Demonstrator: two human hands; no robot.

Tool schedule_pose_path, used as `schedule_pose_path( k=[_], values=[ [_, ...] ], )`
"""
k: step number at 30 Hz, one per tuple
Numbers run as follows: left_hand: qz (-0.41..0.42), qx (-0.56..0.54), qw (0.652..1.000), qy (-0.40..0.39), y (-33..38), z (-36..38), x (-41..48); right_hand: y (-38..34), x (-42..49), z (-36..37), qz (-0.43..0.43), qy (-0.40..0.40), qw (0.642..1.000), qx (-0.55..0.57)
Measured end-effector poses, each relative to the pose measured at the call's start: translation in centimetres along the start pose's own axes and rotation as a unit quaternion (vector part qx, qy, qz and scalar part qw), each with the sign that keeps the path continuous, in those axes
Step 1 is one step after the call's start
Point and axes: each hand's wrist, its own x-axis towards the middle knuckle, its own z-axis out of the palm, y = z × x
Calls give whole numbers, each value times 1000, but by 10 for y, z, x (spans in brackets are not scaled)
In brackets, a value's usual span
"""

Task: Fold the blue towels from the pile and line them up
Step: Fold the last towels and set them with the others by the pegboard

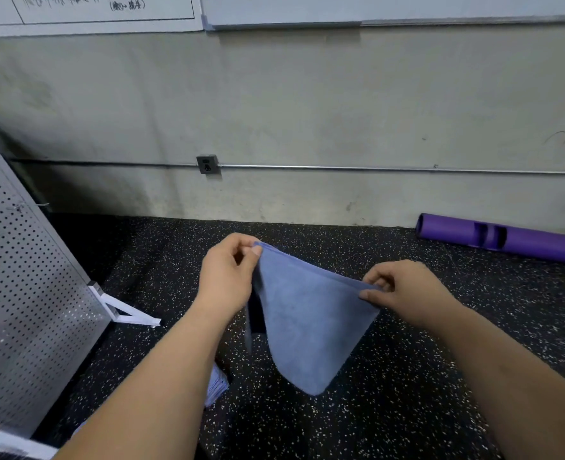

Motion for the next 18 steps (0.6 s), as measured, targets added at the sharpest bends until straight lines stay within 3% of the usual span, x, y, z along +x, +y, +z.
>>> schedule_pose_path(
  k=[9,12,18],
  values=[
    [20,-10,999,29,-6,-28,3,8,-8,-9,-21,14,992,-120],
    [22,-18,999,24,-3,-29,1,8,-6,-7,-11,51,981,-187],
    [-11,-10,1000,-3,-5,-33,-2,10,-8,-7,53,102,979,-170]
  ],
)
